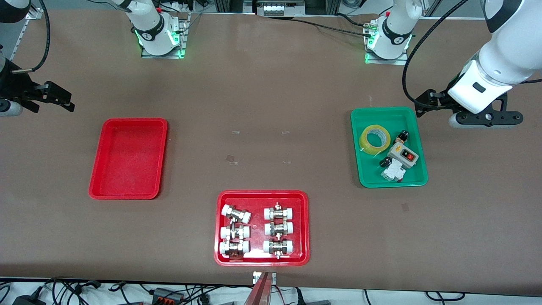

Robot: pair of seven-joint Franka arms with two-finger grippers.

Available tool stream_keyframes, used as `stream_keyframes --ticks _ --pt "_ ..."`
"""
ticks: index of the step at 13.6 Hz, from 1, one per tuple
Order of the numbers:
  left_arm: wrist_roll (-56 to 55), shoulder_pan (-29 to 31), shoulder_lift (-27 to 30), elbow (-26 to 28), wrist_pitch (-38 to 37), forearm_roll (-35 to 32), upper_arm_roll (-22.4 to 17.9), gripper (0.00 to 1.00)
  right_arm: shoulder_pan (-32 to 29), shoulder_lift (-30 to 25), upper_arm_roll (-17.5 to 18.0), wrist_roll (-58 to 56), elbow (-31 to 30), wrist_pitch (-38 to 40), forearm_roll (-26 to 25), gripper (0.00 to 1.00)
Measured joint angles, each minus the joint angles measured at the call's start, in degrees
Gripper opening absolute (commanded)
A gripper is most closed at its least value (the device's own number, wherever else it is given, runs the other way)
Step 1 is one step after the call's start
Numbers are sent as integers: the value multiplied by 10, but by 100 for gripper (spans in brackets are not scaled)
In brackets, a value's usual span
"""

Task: Left arm passes tape to right arm into tray
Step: 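Lower the left gripper onto the yellow tape roll in the green tray and grasp it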

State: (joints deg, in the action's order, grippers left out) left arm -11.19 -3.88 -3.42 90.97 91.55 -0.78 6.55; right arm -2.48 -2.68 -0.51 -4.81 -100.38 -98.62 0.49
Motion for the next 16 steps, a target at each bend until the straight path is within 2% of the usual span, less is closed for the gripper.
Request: stream_keyframes --ticks 7,10,13,16 --pt "0 0 -2 1 0 0 1 100 0 -2 0 0 0 0 0 100" --pt "-1 2 -21 4 0 0 0 100 0 -2 0 0 0 0 0 100" --pt "-1 3 -77 9 13 0 -1 100 0 -2 0 0 1 0 0 100" --pt "-1 4 -157 15 80 -1 -3 100 0 -2 0 0 4 0 0 100"
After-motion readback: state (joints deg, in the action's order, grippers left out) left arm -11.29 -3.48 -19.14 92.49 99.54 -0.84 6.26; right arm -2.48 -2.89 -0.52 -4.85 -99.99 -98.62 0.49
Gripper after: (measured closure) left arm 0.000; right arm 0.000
